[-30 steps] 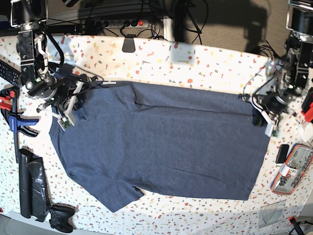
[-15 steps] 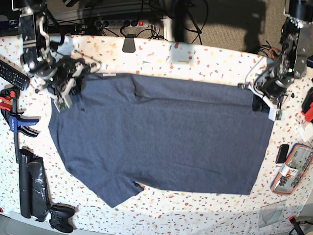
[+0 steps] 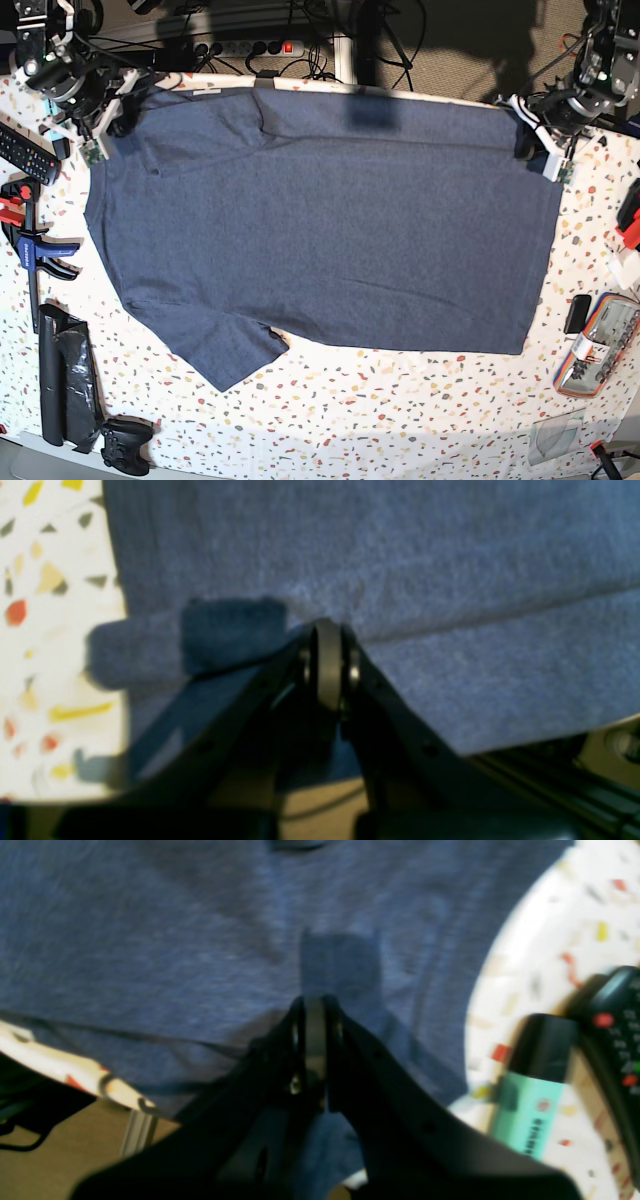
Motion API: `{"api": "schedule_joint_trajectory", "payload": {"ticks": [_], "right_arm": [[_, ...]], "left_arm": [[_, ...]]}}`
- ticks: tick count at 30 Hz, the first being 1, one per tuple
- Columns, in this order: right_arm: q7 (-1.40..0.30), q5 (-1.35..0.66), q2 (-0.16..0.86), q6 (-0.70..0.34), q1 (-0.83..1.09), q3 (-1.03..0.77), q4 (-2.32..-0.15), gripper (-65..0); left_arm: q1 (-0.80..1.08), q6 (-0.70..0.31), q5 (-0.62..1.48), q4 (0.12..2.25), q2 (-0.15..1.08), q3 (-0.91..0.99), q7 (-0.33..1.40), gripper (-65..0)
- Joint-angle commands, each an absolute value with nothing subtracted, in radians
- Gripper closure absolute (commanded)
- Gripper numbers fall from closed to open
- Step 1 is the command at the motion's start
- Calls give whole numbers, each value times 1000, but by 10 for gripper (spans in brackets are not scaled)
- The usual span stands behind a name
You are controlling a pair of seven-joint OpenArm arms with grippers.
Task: Fold the T-shirt properly
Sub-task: 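Move both grippers to the hem corners of the shirt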
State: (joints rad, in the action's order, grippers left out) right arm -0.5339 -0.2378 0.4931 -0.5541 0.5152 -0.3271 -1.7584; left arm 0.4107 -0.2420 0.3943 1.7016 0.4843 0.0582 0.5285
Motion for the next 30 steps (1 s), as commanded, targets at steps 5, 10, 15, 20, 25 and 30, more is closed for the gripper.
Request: {"api": "schedule_joint_trajectory", "payload": {"ticks": [5,10,15,20,25,30], "right_arm": [[-481,-247,510,-552,498,-374,-1838,0],[-462,-293,509,-553,427,-378,-1852,0],[-506,-348,506,-553,327,-377,-1851,0],[-537,-350,484,-553,228,-363,-1850,-155],[-566,-391,422,-553,188,-344,-1850,-193],[-572,-401,395,-554,183,-342,-1850,-193]], "left_arm": [[380,-239,392,1845,502,147,494,0],[301,-239,366,1906,501,191,412,0],[191,-241,328,1835,480,188,349,0],[15,-254,315,1631,414,188,321,0],[-204,-341,321,1340,390,167,321,-213],[-452,-371,326,957,390,84,321,-224]]}}
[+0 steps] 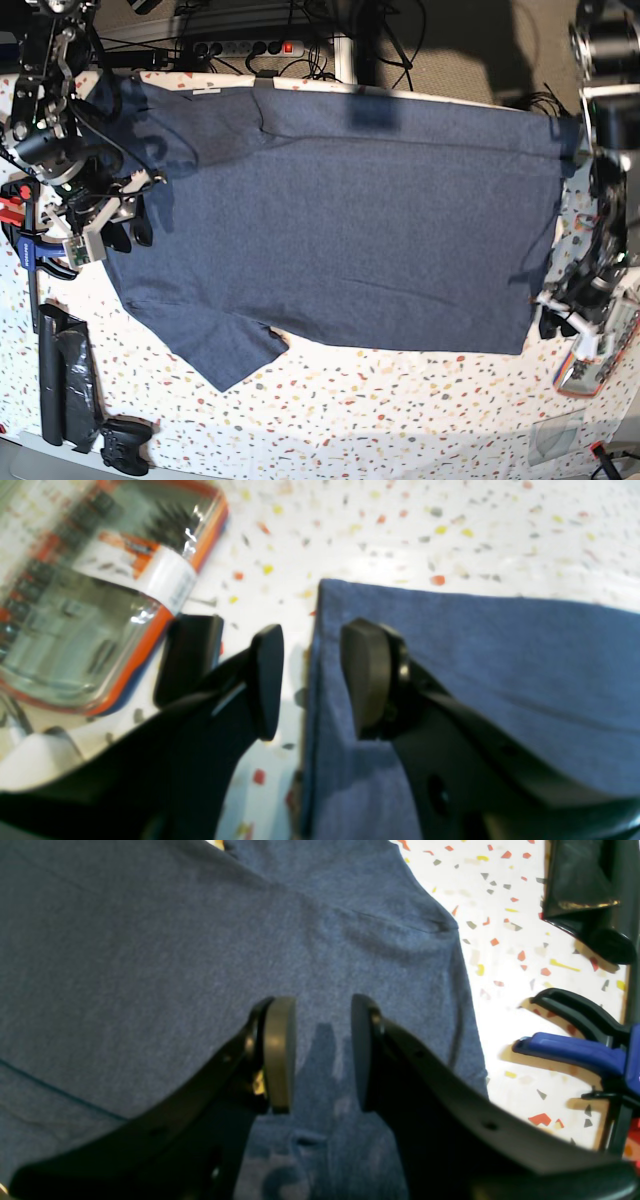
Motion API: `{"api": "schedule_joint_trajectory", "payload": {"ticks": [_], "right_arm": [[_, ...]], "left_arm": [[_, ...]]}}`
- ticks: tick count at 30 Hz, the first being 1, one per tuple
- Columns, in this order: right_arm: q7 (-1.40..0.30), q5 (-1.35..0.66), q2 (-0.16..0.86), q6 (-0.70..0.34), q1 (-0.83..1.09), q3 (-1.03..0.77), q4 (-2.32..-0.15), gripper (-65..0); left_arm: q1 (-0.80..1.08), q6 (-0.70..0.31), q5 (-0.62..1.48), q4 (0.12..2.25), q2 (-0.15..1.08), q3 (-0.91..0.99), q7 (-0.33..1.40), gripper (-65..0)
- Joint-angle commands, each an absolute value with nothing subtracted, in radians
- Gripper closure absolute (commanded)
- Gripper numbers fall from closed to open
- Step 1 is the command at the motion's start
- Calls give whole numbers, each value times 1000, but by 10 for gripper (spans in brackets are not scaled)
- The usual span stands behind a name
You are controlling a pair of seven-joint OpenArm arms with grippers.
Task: Fold the T-shirt properly
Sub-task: 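Move both grippers to the hem corners of the shirt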
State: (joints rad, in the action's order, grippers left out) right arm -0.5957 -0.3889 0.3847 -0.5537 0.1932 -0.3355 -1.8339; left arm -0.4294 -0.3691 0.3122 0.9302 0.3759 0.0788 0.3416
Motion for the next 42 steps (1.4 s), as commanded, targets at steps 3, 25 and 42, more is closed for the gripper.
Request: {"api": "schedule_joint_trajectory", "payload": {"ticks": [3,25,42], "right_arm": [[-593,-402,390,-554,183,-342,-1850,-193],[-664,-405,391,-553,182,-342,-1850,-193],[-513,-402,408,-550,-72,-320,-1703,-193]], "left_arm": [[-612,-394,313,705,385,15,310,-224],[-881,-459,130,52,287,-93,76,-199],[-881,-479,132,52,350,-93,51,0]]}}
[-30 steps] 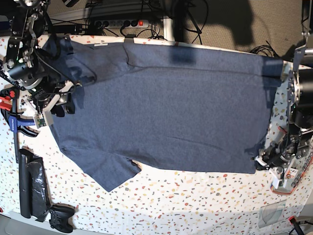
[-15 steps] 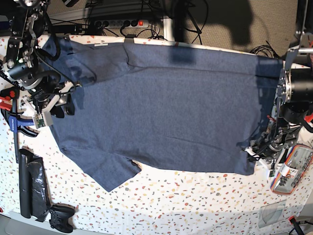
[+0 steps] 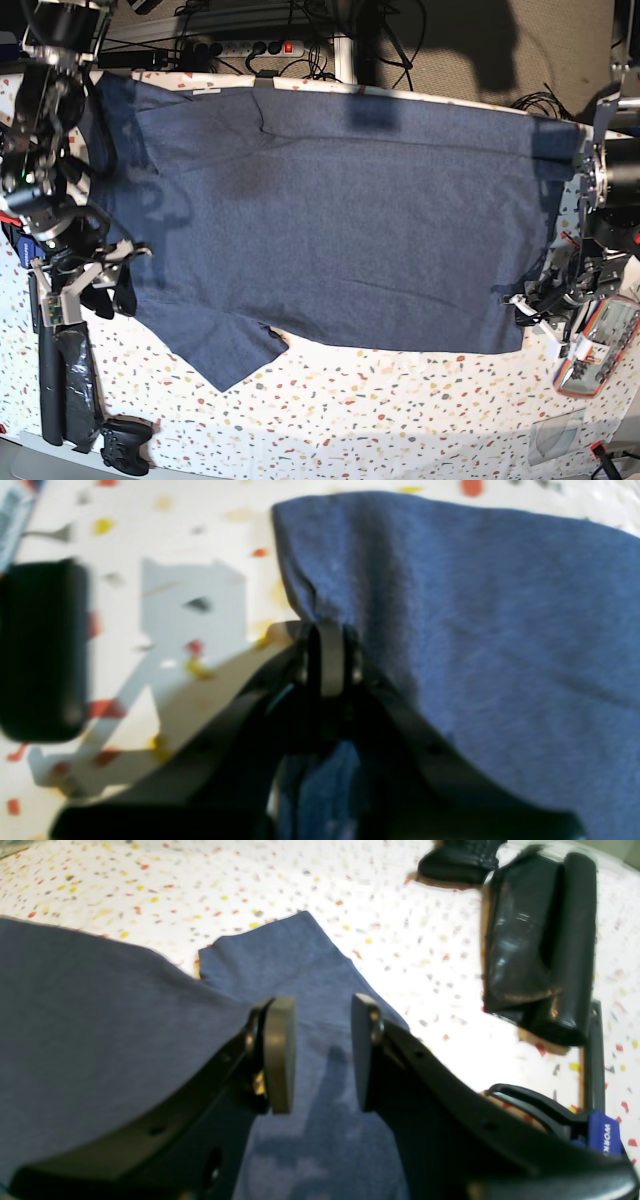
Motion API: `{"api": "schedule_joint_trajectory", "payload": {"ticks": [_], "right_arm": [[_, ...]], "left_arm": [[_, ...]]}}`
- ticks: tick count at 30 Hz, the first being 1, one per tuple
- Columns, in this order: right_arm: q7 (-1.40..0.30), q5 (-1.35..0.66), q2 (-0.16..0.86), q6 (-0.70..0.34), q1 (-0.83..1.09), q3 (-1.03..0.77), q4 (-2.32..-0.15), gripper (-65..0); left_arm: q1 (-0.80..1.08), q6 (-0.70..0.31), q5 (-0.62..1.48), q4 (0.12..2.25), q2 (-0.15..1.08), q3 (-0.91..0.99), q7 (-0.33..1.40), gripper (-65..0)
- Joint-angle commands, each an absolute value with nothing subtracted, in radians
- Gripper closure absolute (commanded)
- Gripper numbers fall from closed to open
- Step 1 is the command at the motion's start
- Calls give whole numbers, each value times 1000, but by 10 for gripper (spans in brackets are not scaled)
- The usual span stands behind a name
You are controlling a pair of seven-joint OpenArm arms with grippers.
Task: Fold the T-shirt properly
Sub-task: 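Move both grippers to the hem corners of the shirt, then grasp the hem corners with both grippers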
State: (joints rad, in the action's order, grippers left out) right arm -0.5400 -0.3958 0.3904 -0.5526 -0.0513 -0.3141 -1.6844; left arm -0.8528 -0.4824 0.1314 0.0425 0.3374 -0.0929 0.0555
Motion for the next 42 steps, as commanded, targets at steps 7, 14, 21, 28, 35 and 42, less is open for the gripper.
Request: {"api": "schedule_joint_trajectory", "payload": {"ticks": [7,14,21,28,35,42], "right_arm": [[-645,-396,448,-550,-354,-136,-1351,-196],[-731,-392,447,-551,-683,56,-929,-402],[-669,-212,443,-554,-843,118,-628,-401],[-546,-99,446,-576,-881,118,-408,-401],[-516,-100,447,-575,-879,118,-319,-364],[-467,-107,448,-575,-878,118,-318,-74]], "left_arm": [[-881,-480,131,52,348,-93,55,0],[-881,-480,131,52,345,-93,56,0],[-881,-480,131,52,344,-93,55,0],[-881,-480,131,52,344,-93,51,0],[-881,-480,131,52,344,-93,52,0],[-881,-480,132,52,344,-93,59,0]]}}
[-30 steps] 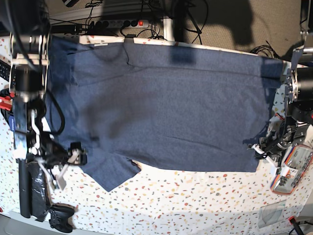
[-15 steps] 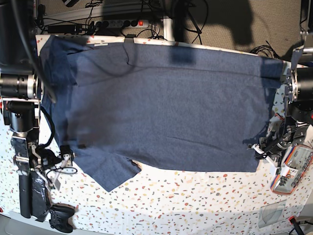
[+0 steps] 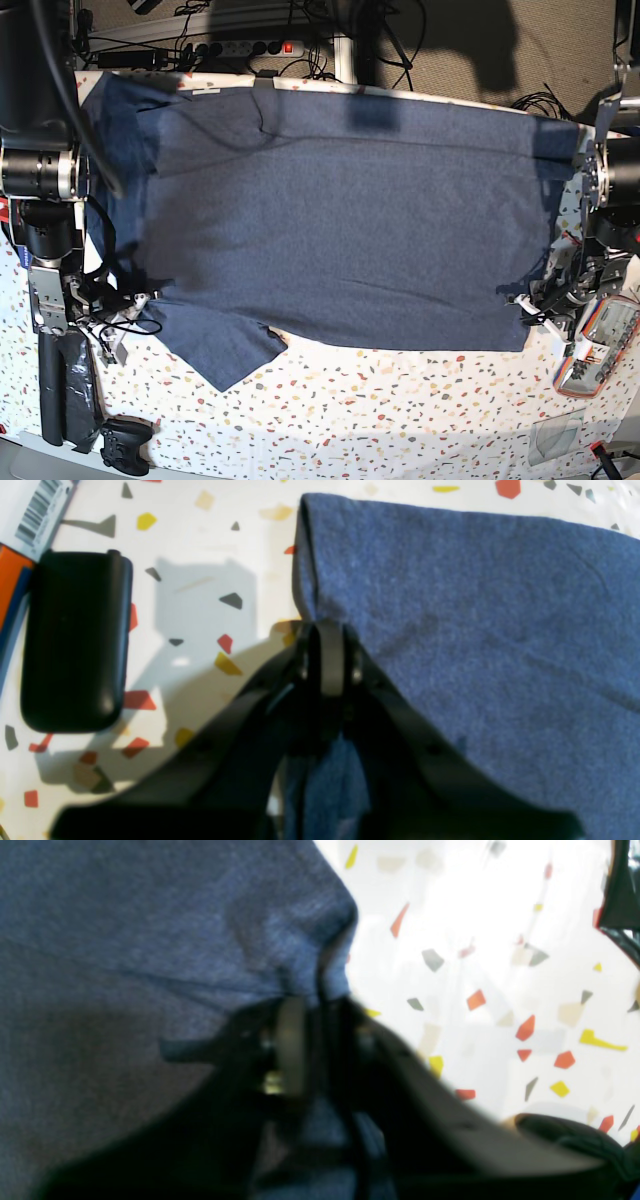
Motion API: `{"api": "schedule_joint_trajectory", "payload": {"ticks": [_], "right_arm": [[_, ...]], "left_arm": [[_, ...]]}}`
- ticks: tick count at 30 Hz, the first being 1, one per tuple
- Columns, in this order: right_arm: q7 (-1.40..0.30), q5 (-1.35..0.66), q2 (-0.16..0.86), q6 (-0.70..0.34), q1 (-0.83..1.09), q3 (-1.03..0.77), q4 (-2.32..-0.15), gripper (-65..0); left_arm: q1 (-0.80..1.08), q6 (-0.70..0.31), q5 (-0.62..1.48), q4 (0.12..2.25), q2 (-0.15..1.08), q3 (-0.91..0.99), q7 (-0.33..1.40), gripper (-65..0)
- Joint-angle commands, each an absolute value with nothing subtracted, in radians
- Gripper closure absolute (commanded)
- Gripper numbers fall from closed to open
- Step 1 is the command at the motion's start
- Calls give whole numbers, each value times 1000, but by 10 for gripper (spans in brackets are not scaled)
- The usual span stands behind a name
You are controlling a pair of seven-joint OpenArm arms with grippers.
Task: Fold the T-shirt properly
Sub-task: 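Grasp the hem corners with both grippers, then lift the hem and fold it over onto the collar edge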
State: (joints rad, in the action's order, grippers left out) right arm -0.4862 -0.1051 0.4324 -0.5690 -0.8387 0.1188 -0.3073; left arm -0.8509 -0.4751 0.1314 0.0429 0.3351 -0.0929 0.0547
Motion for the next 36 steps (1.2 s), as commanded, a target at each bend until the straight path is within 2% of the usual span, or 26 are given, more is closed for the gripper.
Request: {"api": "schedule_joint_trajectory", "payload": {"ticks": [1,7,10,17,25,29,33,36], "right_arm": [[-460,-107,448,-575,-879,118,-318,-10],[-422,-104,449,-581,-881,118,-327,0],[-423,-104,452,-698,-881,118,-354,0],[-466,-147,479,-698,-880,118,-476,0],[-495,-257,529,-698,-857,118,-568,0],[-494,-347,567,-698,-750,118,-710,0],[-511,-431,599,-698,-610,117,-896,0],[-524,-535,633,-698,-516,108,-1006,0]], "left_arm": [[-881,-480,132,52,344,-93,59,0],[-885,-480,189,53,344,-93,62,0],[-885,-487,221,73,344,-93,113,0],[-884,-525,335,234,355,-93,352,0],[-855,-562,455,357,355,-93,411,0],[-753,-569,493,490,355,-93,423,0],[-598,-566,525,718,356,-92,435,0],[-483,-493,525,918,361,-75,453,0]]}}
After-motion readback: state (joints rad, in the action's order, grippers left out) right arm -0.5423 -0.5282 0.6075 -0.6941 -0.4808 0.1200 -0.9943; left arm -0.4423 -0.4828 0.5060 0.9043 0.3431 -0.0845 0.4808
